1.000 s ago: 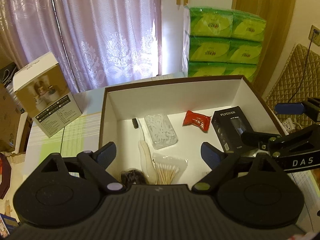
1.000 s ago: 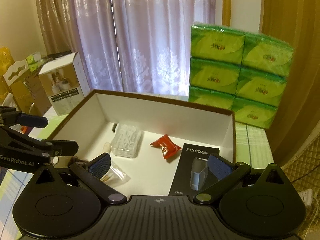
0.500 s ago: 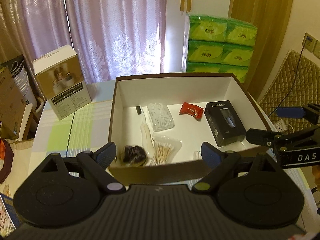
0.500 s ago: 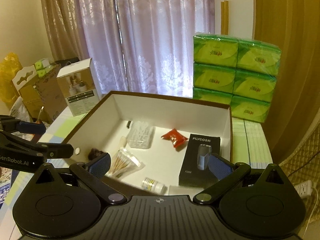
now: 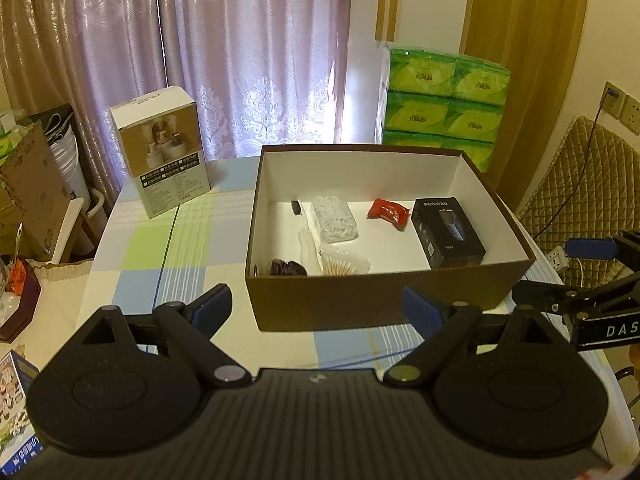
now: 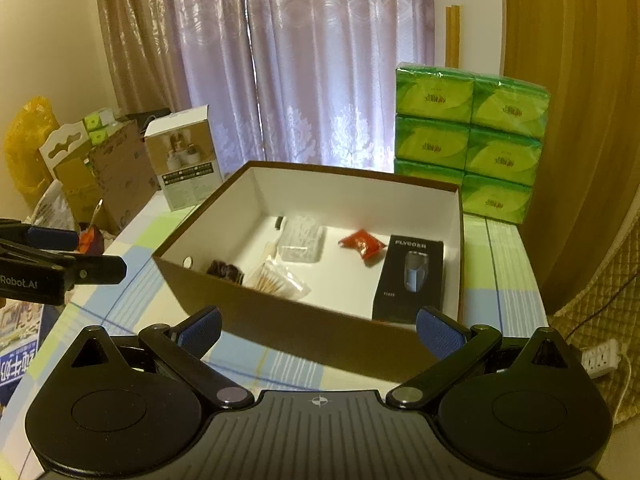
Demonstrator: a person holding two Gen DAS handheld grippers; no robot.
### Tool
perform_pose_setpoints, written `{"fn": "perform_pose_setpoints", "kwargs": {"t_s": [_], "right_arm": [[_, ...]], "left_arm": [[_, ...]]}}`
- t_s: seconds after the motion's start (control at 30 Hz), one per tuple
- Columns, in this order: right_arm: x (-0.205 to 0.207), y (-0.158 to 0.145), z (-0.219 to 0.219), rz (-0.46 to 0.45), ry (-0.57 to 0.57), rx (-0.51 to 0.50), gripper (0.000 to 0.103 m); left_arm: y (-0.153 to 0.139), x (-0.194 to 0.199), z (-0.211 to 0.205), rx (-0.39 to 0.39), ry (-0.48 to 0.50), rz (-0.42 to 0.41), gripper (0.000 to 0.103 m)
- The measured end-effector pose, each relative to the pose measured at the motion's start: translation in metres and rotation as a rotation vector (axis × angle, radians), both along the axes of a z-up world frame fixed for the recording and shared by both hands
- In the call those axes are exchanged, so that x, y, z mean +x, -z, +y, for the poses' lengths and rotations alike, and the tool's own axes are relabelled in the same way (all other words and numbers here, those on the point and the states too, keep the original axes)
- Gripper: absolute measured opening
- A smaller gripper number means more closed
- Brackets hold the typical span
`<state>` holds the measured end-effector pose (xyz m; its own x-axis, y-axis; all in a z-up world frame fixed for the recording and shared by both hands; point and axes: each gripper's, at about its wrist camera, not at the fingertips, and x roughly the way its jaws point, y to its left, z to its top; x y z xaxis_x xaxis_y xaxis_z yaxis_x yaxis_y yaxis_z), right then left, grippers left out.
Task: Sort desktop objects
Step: 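Withdraw both tools from the box toward the white holder and lip gel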
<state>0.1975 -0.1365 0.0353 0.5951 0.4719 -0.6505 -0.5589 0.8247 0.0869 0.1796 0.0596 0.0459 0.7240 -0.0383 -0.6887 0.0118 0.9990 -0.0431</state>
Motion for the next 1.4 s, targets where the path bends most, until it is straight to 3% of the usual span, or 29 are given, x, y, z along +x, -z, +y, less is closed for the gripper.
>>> {"fn": "perform_pose_setpoints", "kwargs": {"t_s": [0.63, 1.4], "right_arm": [[-0.036, 0.014, 0.005, 0.048, -0.029, -0.013, 0.101], [-0.034, 0.059, 0.028, 0.153, -0.068, -0.075, 0.101]], "left_arm": [[0.022, -0.042, 0.003, -0.017, -0.008, 0.052, 0.09], [0.067, -0.04, 0.015, -0.023, -0.008, 0.172, 0.09]]}}
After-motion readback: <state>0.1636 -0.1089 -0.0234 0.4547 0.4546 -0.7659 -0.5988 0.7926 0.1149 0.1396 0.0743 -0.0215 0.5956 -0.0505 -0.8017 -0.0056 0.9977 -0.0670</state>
